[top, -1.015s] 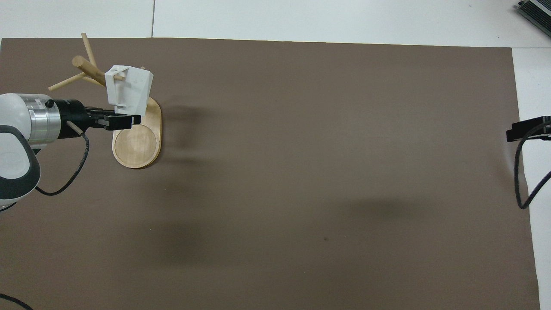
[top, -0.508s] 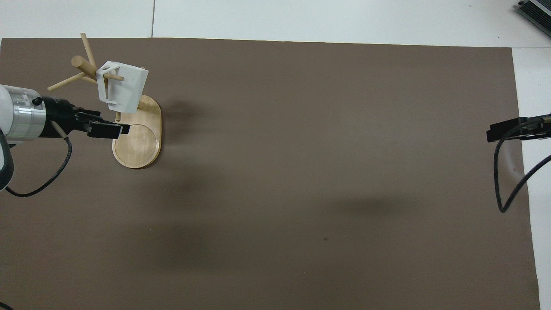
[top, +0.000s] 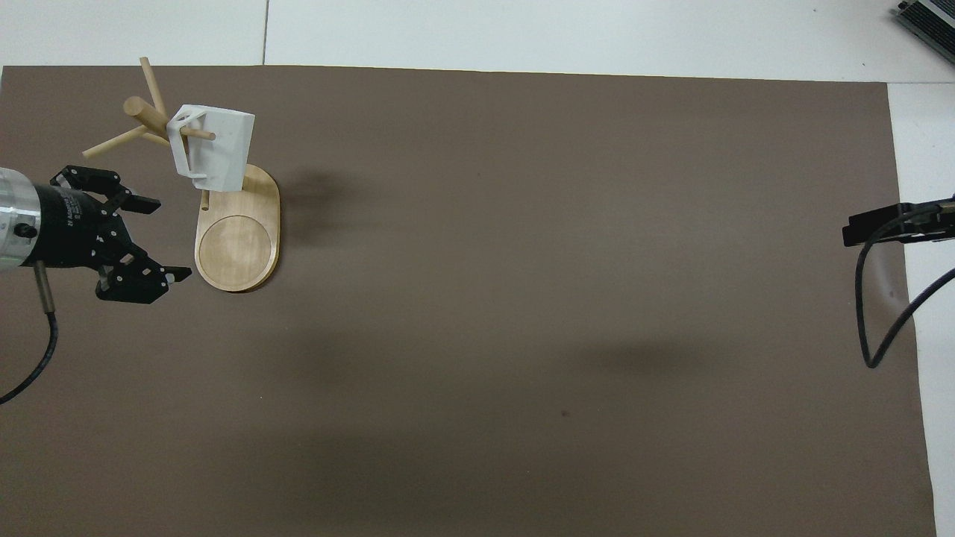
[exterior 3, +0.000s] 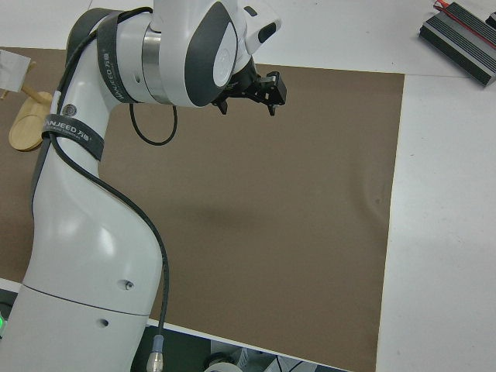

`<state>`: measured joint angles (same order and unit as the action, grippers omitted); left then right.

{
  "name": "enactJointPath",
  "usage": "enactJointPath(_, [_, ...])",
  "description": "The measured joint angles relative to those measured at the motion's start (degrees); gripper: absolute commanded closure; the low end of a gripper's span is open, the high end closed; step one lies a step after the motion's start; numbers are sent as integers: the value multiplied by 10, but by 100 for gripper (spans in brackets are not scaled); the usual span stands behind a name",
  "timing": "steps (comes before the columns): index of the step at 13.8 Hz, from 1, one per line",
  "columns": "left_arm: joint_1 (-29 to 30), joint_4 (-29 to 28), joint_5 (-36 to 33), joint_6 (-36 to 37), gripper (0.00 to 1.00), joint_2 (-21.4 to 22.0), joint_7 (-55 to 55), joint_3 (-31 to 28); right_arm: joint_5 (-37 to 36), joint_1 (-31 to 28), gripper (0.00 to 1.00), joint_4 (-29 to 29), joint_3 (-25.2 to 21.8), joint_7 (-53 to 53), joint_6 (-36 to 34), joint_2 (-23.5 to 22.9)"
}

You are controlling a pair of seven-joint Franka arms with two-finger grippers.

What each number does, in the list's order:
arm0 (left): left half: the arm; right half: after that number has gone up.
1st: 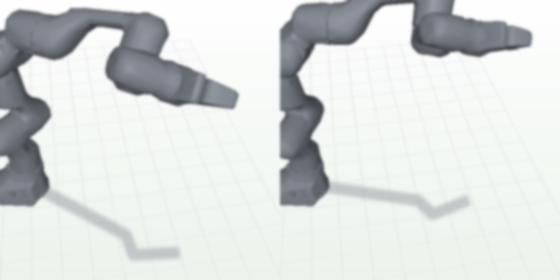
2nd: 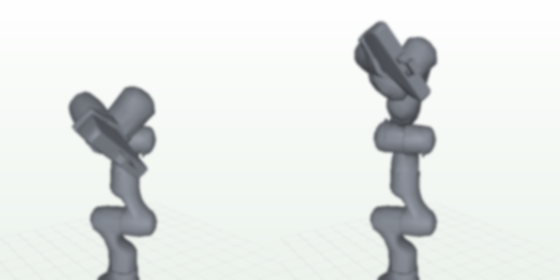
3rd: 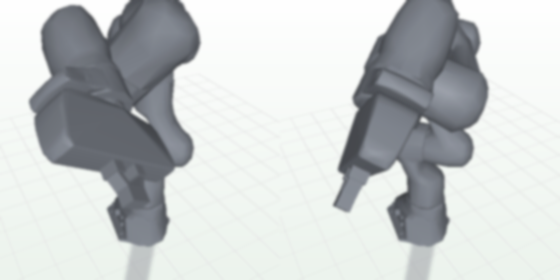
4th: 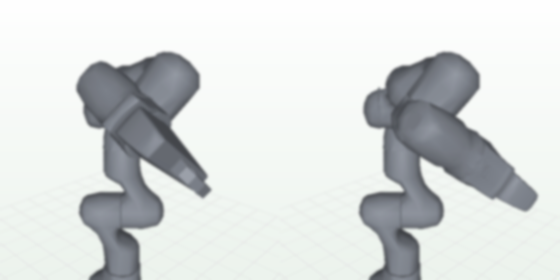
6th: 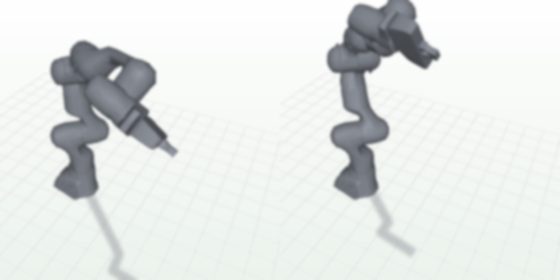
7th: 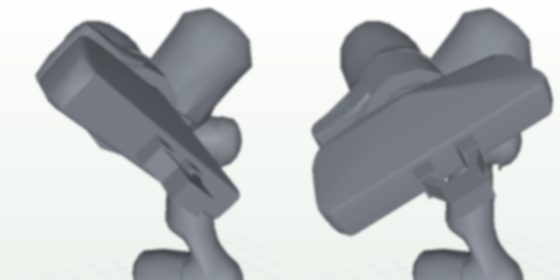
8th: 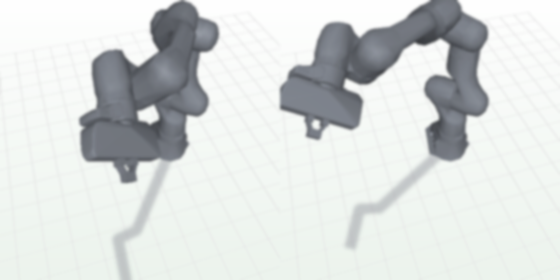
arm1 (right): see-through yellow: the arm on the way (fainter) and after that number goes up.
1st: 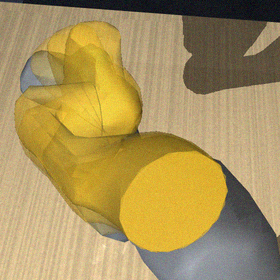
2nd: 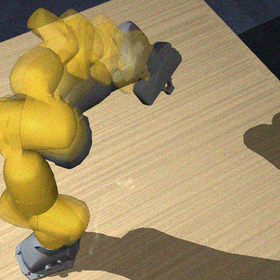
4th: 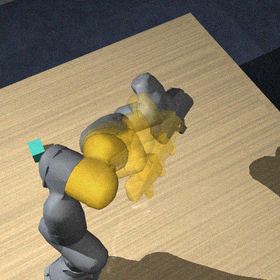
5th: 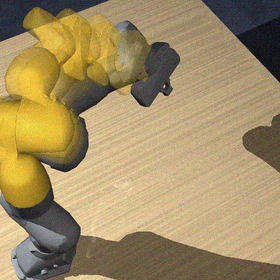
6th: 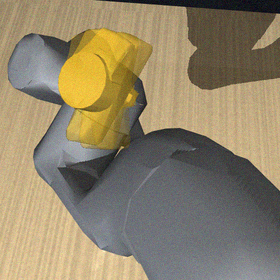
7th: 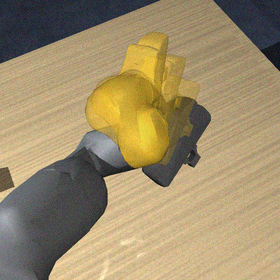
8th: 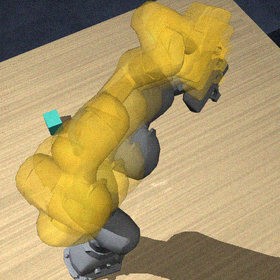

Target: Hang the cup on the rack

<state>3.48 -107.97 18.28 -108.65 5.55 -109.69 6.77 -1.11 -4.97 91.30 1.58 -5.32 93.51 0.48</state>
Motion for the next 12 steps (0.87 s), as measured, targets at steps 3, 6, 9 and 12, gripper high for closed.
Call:
enactJointPath(3, [-1, 4, -13, 9, 0, 8, 169, 9, 34, 0, 0, 0, 0, 0, 1, 0])
enactJointPath(6, [-3, 19, -28, 33, 0, 8, 336, 16, 39, 0, 0, 0, -1, 0, 2, 0])
enactJointPath(9, [-3, 40, -72, 39, 0, 6, 497, 17, 40, 0, 0, 0, -1, 0, 2, 0])
enactJointPath(12, [-3, 70, -108, 53, 0, 0, 654, 17, 40, 0, 0, 0, -1, 0, 2, 0])
